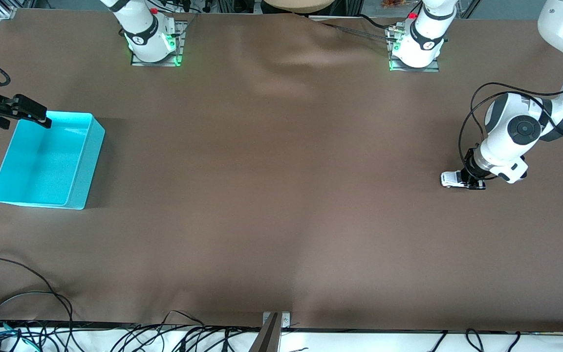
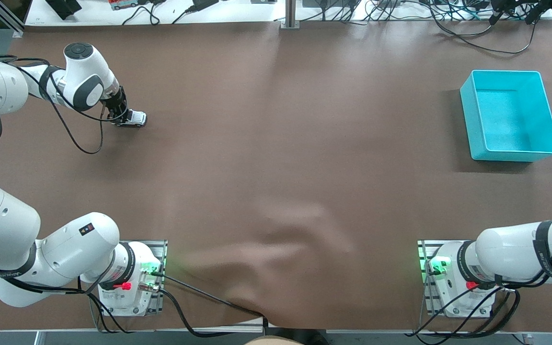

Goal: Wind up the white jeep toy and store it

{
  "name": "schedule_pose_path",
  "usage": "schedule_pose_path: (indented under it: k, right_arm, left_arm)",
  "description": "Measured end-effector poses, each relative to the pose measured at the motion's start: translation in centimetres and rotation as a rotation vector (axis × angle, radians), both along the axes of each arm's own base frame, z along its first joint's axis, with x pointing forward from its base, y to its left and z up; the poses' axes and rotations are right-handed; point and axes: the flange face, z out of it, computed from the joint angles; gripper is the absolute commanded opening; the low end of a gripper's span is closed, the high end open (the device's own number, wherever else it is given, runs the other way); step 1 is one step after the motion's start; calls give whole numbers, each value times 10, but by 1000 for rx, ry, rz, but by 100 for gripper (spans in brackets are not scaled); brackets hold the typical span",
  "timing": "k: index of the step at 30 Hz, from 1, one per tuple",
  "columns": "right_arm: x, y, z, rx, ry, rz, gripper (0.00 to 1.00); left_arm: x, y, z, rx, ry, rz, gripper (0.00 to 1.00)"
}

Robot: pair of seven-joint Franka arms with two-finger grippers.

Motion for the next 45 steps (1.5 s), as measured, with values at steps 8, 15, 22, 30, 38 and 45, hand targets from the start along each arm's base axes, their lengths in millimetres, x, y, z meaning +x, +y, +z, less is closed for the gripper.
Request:
schedule_pose_path:
  k: [8,15,22,30,38,45]
  right_arm:
    - [0,0,0,0,1,0,100]
    - [0,0,-1,0,2,0,100]
    - [0,0,-1,0,2,0,100]
    - [0,0,-1,0,2,0,100]
    - [0,0,-1,0,2,0,100]
    - [0,0,-1,0,2,0,100]
  left_arm:
    - [0,5,-14,-17,11,8,100]
    - [14,30,-4,2,-6,19,100]
    - [21,38,23,51,12,-33,100]
    - [34,23,69,103,33,-137,100]
    - [66,23,148,87,64,-291,100]
    - [86,25,203,101,90,-504,100]
